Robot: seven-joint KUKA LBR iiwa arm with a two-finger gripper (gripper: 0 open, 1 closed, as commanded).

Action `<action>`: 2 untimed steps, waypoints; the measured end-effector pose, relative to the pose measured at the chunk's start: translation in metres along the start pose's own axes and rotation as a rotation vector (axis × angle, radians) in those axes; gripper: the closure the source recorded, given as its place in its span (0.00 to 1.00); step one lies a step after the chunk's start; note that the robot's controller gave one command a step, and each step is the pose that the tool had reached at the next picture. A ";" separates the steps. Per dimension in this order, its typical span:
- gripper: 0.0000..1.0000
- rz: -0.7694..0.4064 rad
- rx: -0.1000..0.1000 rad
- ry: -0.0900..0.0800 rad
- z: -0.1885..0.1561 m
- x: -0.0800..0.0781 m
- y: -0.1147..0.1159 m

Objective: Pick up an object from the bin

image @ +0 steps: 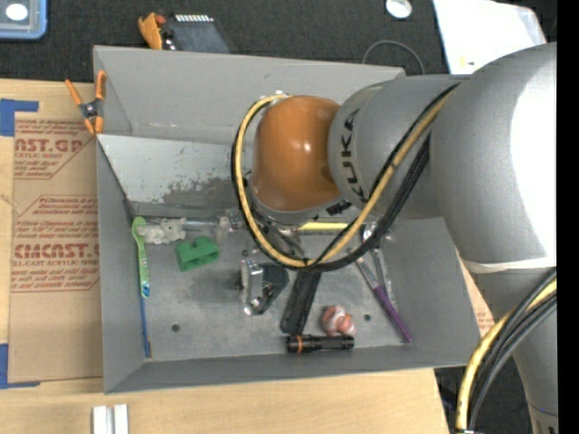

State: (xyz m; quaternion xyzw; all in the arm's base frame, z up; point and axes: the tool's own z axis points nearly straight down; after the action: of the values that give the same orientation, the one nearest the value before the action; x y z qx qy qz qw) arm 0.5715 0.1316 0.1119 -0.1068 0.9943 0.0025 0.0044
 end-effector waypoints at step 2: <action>0.00 -0.005 -0.002 -0.008 0.036 0.058 -0.063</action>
Offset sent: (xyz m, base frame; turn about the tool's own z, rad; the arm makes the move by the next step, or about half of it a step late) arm -0.0466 -0.0725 -0.0419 -0.0025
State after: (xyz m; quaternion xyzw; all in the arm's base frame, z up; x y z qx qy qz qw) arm 0.5291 0.0578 0.0749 -0.1093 0.9940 0.0037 0.0083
